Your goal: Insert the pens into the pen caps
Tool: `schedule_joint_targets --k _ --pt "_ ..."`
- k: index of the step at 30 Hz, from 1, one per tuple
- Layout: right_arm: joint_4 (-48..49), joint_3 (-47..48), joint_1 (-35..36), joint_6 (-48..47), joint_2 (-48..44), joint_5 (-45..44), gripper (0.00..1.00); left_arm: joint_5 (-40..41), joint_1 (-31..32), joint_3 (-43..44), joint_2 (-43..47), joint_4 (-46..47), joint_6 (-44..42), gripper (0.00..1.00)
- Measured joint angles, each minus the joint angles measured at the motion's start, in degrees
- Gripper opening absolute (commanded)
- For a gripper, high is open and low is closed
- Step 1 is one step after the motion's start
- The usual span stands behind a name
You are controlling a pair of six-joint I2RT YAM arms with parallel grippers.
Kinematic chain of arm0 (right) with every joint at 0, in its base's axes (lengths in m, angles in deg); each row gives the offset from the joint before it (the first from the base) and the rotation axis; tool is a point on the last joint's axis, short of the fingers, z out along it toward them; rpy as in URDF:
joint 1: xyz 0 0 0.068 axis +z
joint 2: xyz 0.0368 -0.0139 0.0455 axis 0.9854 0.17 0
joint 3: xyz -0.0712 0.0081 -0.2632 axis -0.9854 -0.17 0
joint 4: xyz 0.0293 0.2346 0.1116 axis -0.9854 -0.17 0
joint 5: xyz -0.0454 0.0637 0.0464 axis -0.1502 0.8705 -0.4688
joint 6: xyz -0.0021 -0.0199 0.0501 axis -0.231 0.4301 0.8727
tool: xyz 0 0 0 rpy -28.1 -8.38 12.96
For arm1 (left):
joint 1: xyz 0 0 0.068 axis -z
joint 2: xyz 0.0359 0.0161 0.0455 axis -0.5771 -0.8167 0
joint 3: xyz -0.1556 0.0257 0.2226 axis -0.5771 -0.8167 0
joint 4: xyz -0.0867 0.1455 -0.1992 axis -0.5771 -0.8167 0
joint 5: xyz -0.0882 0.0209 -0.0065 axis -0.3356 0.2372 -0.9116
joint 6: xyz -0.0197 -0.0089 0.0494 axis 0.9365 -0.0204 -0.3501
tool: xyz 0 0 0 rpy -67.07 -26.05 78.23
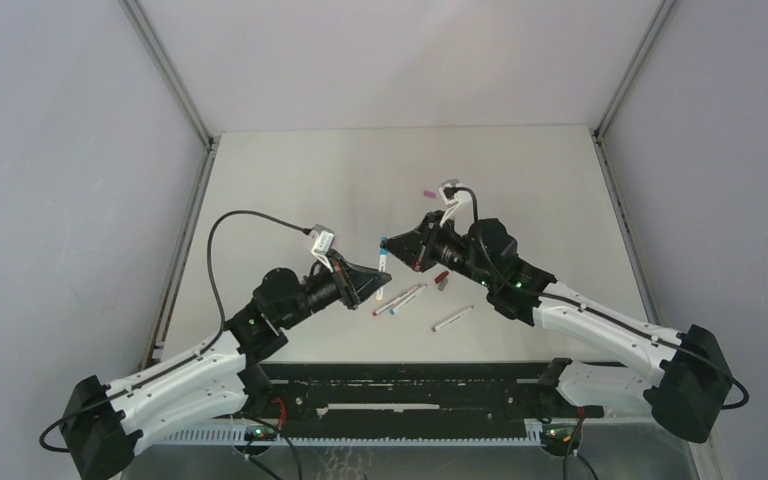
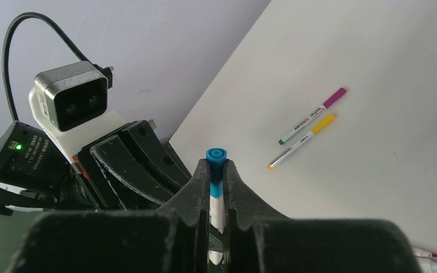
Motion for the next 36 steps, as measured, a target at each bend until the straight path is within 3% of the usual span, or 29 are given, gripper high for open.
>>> schedule_joint_targets --k 4,11,17,24,28,33,36 --pt "1.1 -0.1 0.5 -0.4 -0.3 -0.6 0.02 -2.0 -1.0 0.0 0.0 1.3 0.0 0.00" --pt "-4.3 -0.1 0.2 -3.2 -3.4 4.5 0.53 -4.8 -2.1 0.0 0.4 5.7 -1.5 0.00" --pt "-10.4 1.7 -4.2 -7.3 -5.1 14.3 0.65 -8.0 -2.6 0.0 2.2 8.6 -2.7 0.00" --pt "-8.0 5.8 -8.0 -8.3 -4.7 23.2 0.66 -12.9 -2.6 0.0 2.9 9.1 -3.3 0.00" --pt "-4.2 7.6 -8.7 -7.7 -2.3 26.9 0.62 -14.9 -2.6 0.0 3.0 9.4 -3.8 0.00" --pt "-0.6 9.1 -8.8 -6.4 1.4 30.4 0.44 -16.7 -2.6 0.0 3.0 9.4 -4.2 0.00" --pt "0.7 9.1 -8.7 -5.5 2.8 32.7 0.24 -17.0 -2.6 0.0 3.0 9.4 -4.2 0.00"
